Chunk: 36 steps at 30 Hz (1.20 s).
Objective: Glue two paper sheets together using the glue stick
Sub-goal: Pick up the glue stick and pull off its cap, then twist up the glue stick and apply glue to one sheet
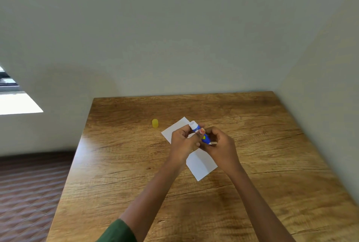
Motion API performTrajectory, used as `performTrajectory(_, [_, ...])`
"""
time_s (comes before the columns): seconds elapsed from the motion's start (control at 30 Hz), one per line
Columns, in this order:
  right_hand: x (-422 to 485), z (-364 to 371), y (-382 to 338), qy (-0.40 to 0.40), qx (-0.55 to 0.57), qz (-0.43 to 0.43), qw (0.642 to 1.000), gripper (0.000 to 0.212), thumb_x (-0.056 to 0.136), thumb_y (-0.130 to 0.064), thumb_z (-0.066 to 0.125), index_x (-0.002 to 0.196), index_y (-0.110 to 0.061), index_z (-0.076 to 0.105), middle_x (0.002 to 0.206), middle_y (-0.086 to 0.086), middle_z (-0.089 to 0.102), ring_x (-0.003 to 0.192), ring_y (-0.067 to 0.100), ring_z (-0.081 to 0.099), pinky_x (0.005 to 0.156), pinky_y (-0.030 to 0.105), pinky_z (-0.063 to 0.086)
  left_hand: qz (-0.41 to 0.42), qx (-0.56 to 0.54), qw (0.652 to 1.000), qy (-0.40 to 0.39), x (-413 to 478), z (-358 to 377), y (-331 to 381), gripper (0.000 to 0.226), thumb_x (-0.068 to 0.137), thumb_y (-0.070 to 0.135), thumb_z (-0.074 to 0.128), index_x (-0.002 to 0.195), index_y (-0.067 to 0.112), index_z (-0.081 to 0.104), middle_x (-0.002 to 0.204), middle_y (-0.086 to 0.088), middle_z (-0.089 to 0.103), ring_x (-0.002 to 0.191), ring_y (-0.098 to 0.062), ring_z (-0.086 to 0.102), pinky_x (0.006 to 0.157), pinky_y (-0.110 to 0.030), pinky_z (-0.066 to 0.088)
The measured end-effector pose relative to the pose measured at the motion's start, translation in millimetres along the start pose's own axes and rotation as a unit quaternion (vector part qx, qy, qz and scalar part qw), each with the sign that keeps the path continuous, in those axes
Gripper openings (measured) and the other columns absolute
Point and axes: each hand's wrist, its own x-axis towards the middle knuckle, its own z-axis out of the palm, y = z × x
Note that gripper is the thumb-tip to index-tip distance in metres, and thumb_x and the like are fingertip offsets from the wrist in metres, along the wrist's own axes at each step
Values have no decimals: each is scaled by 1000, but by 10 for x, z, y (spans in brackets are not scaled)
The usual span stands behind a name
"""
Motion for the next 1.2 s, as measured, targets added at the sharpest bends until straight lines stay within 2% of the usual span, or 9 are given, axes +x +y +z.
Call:
performTrajectory(0.23, [1, -56, 31, 37, 29, 20, 999, 33, 65, -25, 84, 88, -14, 63, 80, -10, 68, 76, 3, 65, 66, 17, 53, 31, -13, 999, 22, -12, 56, 16, 15, 80, 17, 71, 94, 21, 73, 95, -4, 74, 75, -7, 67, 62, -16, 51])
performTrajectory(0.37, [45, -149, 81, -79, 110, 56, 989, 24, 73, -21, 78, 92, -10, 68, 80, 4, 74, 80, 22, 71, 79, 37, 58, 71, 14, 997, 24, -9, 8, -30, 10, 78, 20, 74, 79, 30, 75, 90, 1, 75, 91, -14, 68, 86, -36, 51])
performTrajectory(0.43, [40, -196, 58, -152, 195, 65, 967, 24, 77, -20, 69, 94, -3, 68, 77, 9, 73, 79, 25, 70, 77, 36, 59, 92, 37, 995, 6, -6, -24, -25, 8, 77, 23, 73, 77, 30, 75, 88, 6, 75, 93, -15, 67, 99, -46, 43])
performTrajectory(0.57, [1, -205, 18, -188, 291, 101, 933, 19, 90, -13, 53, 92, 1, 64, 78, 9, 72, 78, 19, 69, 77, 30, 58, 106, 32, 993, -28, -6, -35, 44, 7, 83, 14, 68, 82, 18, 73, 84, 2, 73, 85, -15, 64, 84, -39, 50])
performTrajectory(0.73, [-33, -41, 22, -76, 240, 66, 965, 36, 71, -22, 74, 101, -10, 59, 81, 2, 75, 81, 17, 71, 74, 26, 54, 73, 3, 997, -5, 37, -19, 78, 12, 87, 12, 62, 95, 5, 68, 94, -18, 69, 84, -23, 66, 76, -36, 53])
performTrajectory(0.8, [-33, 6, 25, -36, 221, 56, 973, 26, 75, -15, 74, 95, -8, 58, 77, 1, 75, 77, 14, 72, 71, 24, 52, 68, -6, 998, -2, 37, -12, 82, 10, 88, 11, 61, 95, 7, 68, 92, -15, 69, 84, -21, 66, 76, -32, 53])
performTrajectory(0.9, [-34, 14, 20, -46, 211, 47, 975, 15, 88, -22, 59, 87, -8, 62, 76, 7, 75, 78, 22, 72, 77, 35, 55, 77, -12, 997, -11, 44, -54, 81, 10, 90, 9, 58, 91, 10, 68, 87, -10, 68, 80, -17, 65, 74, -29, 53])
performTrajectory(1.03, [-35, 37, 22, -81, 207, 73, 972, 36, 94, -33, 39, 85, -12, 66, 68, 5, 71, 71, 25, 68, 74, 31, 58, 77, -9, 997, -17, 50, -100, 45, 12, 91, 12, 56, 93, 12, 68, 92, -9, 69, 87, -21, 65, 82, -33, 52])
performTrajectory(1.2, [-39, 37, 36, -90, 171, 55, 980, 32, 78, -46, 60, 101, -24, 59, 82, -4, 75, 82, 13, 70, 74, 34, 52, 71, -17, 997, 14, 50, -102, 40, 13, 92, 12, 56, 96, 7, 67, 97, -10, 70, 87, -18, 68, 73, -25, 55])
